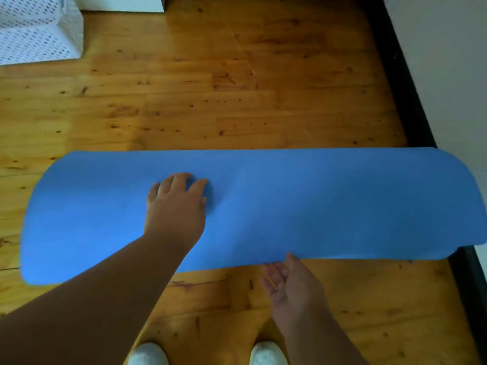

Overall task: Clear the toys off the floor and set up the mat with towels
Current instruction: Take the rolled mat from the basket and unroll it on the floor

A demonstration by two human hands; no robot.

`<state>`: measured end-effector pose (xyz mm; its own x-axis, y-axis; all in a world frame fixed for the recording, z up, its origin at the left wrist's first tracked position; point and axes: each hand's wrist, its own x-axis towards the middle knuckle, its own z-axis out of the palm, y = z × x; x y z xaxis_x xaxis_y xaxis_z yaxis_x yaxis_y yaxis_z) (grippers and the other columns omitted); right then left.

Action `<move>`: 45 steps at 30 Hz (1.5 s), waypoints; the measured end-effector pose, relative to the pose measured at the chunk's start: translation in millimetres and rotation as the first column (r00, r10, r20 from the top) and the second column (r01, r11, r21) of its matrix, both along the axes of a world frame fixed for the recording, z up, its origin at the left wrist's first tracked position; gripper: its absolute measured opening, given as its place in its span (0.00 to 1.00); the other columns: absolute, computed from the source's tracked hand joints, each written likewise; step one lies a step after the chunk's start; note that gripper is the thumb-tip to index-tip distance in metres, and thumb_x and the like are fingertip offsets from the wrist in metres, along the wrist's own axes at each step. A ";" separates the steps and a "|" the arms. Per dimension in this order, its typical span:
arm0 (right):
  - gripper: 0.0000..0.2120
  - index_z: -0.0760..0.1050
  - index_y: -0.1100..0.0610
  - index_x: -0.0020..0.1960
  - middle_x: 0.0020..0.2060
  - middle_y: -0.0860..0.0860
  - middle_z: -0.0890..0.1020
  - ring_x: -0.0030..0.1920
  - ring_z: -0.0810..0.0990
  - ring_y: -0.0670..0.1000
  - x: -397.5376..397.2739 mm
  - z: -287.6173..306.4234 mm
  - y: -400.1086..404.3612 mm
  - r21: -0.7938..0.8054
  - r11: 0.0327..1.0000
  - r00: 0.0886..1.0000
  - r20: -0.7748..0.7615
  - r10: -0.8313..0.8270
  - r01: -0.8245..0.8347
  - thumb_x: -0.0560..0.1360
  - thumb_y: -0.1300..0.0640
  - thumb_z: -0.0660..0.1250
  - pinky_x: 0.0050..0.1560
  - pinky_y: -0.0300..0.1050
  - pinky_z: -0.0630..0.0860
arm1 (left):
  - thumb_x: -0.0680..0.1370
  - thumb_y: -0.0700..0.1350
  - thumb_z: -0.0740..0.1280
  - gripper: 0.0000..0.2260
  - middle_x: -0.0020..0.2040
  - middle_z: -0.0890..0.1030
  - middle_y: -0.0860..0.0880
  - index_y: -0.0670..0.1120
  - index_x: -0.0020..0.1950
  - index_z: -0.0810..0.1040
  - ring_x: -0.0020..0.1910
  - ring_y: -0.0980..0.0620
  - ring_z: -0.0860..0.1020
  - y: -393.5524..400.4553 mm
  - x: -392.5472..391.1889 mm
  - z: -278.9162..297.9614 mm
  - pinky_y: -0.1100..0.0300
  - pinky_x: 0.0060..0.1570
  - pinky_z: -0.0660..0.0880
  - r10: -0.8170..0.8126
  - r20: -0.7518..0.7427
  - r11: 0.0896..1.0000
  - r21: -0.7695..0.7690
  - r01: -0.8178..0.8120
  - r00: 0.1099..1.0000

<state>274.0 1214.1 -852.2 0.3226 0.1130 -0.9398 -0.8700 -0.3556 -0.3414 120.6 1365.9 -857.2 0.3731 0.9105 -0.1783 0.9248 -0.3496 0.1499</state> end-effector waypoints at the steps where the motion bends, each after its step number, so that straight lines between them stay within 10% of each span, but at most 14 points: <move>1: 0.06 0.76 0.56 0.54 0.45 0.55 0.83 0.44 0.83 0.54 3.1 6.7 10.6 0.031 0.999 0.999 0.043 0.015 -0.016 0.81 0.56 0.61 0.47 0.51 0.75 | 0.79 0.50 0.60 0.17 0.68 0.73 0.44 0.50 0.68 0.74 0.68 0.40 0.68 -0.2 1.7 4.6 0.40 0.68 0.63 -0.015 0.063 0.999 0.035 0.012 0.998; 5: 0.06 0.74 0.56 0.46 0.33 0.52 0.83 0.34 0.84 0.49 17.7 34.5 73.6 0.164 0.974 0.957 0.271 0.107 -0.155 0.80 0.56 0.63 0.39 0.46 0.78 | 0.80 0.54 0.55 0.22 0.74 0.68 0.41 0.48 0.71 0.71 0.74 0.41 0.63 0.5 1.6 20.4 0.37 0.72 0.57 -0.157 0.197 0.966 0.232 0.110 0.968; 9: 0.11 0.72 0.53 0.43 0.41 0.51 0.83 0.39 0.85 0.50 41.7 46.8 146.6 0.181 0.886 0.804 0.524 0.280 -0.426 0.81 0.48 0.60 0.40 0.45 0.79 | 0.79 0.52 0.60 0.25 0.78 0.57 0.39 0.46 0.75 0.65 0.77 0.41 0.55 -3.1 -14.6 11.6 0.36 0.72 0.56 -0.334 0.137 0.907 0.315 0.279 0.932; 11: 0.17 0.70 0.53 0.39 0.41 0.53 0.80 0.43 0.83 0.57 46.3 35.7 164.7 -0.051 0.735 0.517 0.679 0.522 -0.676 0.80 0.43 0.58 0.40 0.47 0.74 | 0.78 0.54 0.62 0.29 0.79 0.50 0.42 0.49 0.78 0.60 0.78 0.43 0.51 -7.6 -30.4 -2.9 0.39 0.74 0.54 -0.318 0.032 0.943 0.119 0.312 0.948; 13: 0.15 0.74 0.51 0.46 0.46 0.55 0.79 0.51 0.78 0.60 48.8 18.9 159.9 -0.397 0.371 0.043 0.632 0.774 -0.839 0.78 0.40 0.60 0.45 0.47 0.73 | 0.78 0.59 0.60 0.33 0.79 0.40 0.46 0.55 0.79 0.49 0.79 0.47 0.43 -12.9 -46.1 -19.0 0.46 0.76 0.48 -0.239 -0.082 0.969 -0.082 0.233 0.968; 16: 0.40 0.56 0.53 0.77 0.77 0.54 0.58 0.76 0.57 0.53 53.2 -6.0 124.7 -0.674 -0.284 -0.567 0.243 0.787 -0.682 0.73 0.34 0.64 0.73 0.53 0.60 | 0.76 0.66 0.57 0.36 0.80 0.38 0.46 0.58 0.78 0.44 0.78 0.46 0.44 -21.8 -57.7 -31.8 0.47 0.71 0.55 -0.143 -0.190 0.980 -0.161 0.113 0.971; 18: 0.44 0.49 0.49 0.78 0.78 0.53 0.55 0.76 0.54 0.55 50.8 -15.3 102.2 -0.795 -0.396 -0.769 0.134 0.625 -0.460 0.71 0.31 0.61 0.72 0.56 0.59 | 0.75 0.67 0.56 0.37 0.80 0.42 0.44 0.59 0.78 0.42 0.75 0.42 0.55 -25.9 -55.8 -32.3 0.46 0.67 0.60 -0.111 -0.222 0.985 -0.152 0.078 0.969; 23: 0.34 0.66 0.51 0.70 0.64 0.55 0.70 0.65 0.67 0.58 26.6 -17.1 71.4 -0.906 -0.259 -0.839 0.161 0.519 -0.334 0.72 0.31 0.56 0.61 0.56 0.66 | 0.76 0.66 0.54 0.35 0.64 0.70 0.46 0.54 0.78 0.48 0.60 0.45 0.71 -42.6 -58.0 -26.3 0.49 0.57 0.67 -0.032 -0.302 0.996 -0.089 0.005 0.953; 26: 0.32 0.66 0.52 0.70 0.72 0.55 0.64 0.72 0.61 0.58 17.5 -14.6 40.4 -0.864 -0.319 -0.836 0.185 0.517 -0.389 0.73 0.33 0.57 0.66 0.56 0.63 | 0.77 0.62 0.56 0.25 0.66 0.69 0.47 0.55 0.71 0.64 0.63 0.45 0.68 -69.5 -73.4 -16.6 0.49 0.58 0.67 -0.047 -0.318 0.996 -0.089 0.020 0.947; 30: 0.36 0.58 0.53 0.73 0.68 0.54 0.69 0.67 0.66 0.58 -1.4 -11.3 -8.7 -0.837 -0.376 -0.833 0.157 0.531 -0.397 0.73 0.33 0.58 0.61 0.57 0.65 | 0.78 0.60 0.58 0.23 0.78 0.53 0.45 0.53 0.71 0.62 0.68 0.45 0.66 -112.9 -85.7 -12.9 0.49 0.62 0.67 -0.134 -0.314 0.969 -0.240 0.058 0.940; 34: 0.30 0.62 0.50 0.70 0.68 0.56 0.69 0.68 0.65 0.59 -12.5 -4.9 -54.9 -0.817 -0.364 -0.785 0.164 0.597 -0.448 0.74 0.35 0.58 0.62 0.56 0.65 | 0.77 0.63 0.58 0.32 0.69 0.66 0.44 0.52 0.77 0.52 0.59 0.44 0.76 -141.4 -87.3 -7.0 0.51 0.55 0.71 -0.073 -0.381 0.961 -0.272 -0.037 0.922; 38: 0.21 0.72 0.49 0.63 0.76 0.56 0.57 0.75 0.54 0.58 -30.8 -10.0 -128.9 -0.788 -0.385 -0.805 0.222 0.550 -0.480 0.76 0.40 0.59 0.67 0.56 0.59 | 0.78 0.57 0.57 0.19 0.64 0.69 0.47 0.51 0.66 0.69 0.61 0.46 0.71 -193.6 -96.2 3.5 0.50 0.56 0.69 -0.128 -0.432 0.977 -0.210 0.038 0.893; 45: 0.22 0.69 0.55 0.65 0.59 0.54 0.76 0.62 0.70 0.59 -73.4 -2.0 -226.8 -0.823 -0.347 -0.829 0.239 0.506 -0.449 0.76 0.44 0.59 0.59 0.55 0.65 | 0.78 0.49 0.57 0.24 0.62 0.73 0.48 0.53 0.73 0.57 0.59 0.44 0.74 -310.6 -115.5 5.0 0.50 0.54 0.69 -0.025 -0.447 0.947 -0.298 -0.122 0.894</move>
